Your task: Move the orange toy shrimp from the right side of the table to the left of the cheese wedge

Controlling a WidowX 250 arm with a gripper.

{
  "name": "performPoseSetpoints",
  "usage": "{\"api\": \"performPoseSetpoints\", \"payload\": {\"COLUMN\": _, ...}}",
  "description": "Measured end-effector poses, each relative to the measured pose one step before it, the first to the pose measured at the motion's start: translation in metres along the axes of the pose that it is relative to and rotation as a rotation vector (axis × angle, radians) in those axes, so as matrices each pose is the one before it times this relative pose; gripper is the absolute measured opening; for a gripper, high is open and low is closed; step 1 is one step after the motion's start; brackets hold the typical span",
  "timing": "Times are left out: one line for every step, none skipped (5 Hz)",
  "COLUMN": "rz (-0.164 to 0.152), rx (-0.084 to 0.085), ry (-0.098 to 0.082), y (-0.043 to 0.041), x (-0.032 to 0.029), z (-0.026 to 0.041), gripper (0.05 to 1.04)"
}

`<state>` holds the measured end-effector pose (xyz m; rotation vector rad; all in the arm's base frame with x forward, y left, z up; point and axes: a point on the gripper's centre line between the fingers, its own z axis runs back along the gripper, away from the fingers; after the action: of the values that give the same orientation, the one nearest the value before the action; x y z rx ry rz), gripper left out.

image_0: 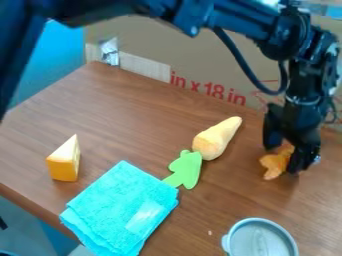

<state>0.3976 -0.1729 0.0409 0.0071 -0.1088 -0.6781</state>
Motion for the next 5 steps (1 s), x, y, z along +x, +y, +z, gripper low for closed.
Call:
{"api": "performPoseSetpoints", "payload": {"rz": -0.0005, "rx": -0.0091, "ry": -0.0247, "y": -0.00651, "x": 0.00503, "z": -0.00414, "gripper": 0.955}}
{"api": "performPoseSetpoints", "payload": {"rz": -0.0145, "rx": -0.0087, "ry": -0.0164, "y": -0.01076, "x": 0.00465, "z": 0.00037, "gripper": 0.684}}
{"api": "performPoseSetpoints", "payload": {"rz": 0.0041, "rx": -0.0022, "ry": -0.0067, "y": -0.00747, "x": 0.00139, "z": -0.00237, "gripper": 0.567}}
{"api": "performPoseSetpoints", "payload": {"rz": 0.0076, "rx": 0.0104, "ry": 0.0369, "y": -0.00143, "x": -0.01354, "z": 0.00404, "gripper": 0.564}}
{"api": "performPoseSetpoints", "payload": {"rz": 0.0499, "rx": 0.0217, "ry": -0.0767, "y": 0.00840, "x": -0.02219, "z": 0.04691, "gripper": 0.564}}
